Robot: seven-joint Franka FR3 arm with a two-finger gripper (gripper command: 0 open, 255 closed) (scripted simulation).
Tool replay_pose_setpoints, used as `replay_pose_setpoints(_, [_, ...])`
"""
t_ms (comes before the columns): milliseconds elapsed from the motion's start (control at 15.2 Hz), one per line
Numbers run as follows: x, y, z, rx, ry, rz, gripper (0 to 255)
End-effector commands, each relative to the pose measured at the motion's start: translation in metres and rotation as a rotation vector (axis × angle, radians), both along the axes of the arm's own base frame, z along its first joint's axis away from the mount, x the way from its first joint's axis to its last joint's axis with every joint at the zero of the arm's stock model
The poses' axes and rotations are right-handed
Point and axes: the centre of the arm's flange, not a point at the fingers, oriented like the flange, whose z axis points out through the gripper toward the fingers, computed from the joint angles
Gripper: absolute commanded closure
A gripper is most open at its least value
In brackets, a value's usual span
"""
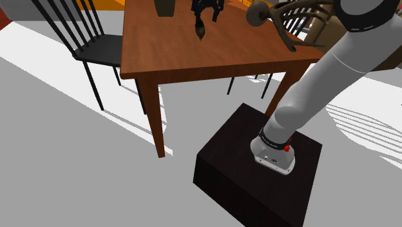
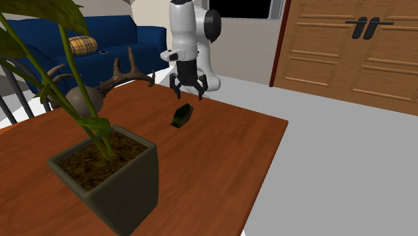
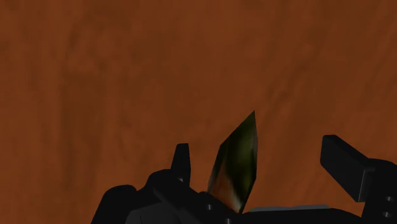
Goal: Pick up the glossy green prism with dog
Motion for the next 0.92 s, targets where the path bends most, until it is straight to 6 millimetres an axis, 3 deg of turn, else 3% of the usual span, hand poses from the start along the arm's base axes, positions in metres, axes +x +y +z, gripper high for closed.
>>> replay_pose_setpoints(0, [0.013, -0.006, 0.001, 0.008, -0.005, -0.016, 0])
replay_pose_setpoints(462, [0.013, -0.006, -0.039, 0.008, -0.005, -0.016, 0])
replay_pose_setpoints(594, [0.013, -0.006, -0.039, 0.008, -0.005, -0.016, 0])
replay_pose_setpoints(660, [0.013, -0.005, -0.038, 0.008, -0.005, -0.016, 255])
replay_pose_setpoints(858, [0.013, -0.005, -0.039, 0.008, -0.005, -0.016, 255])
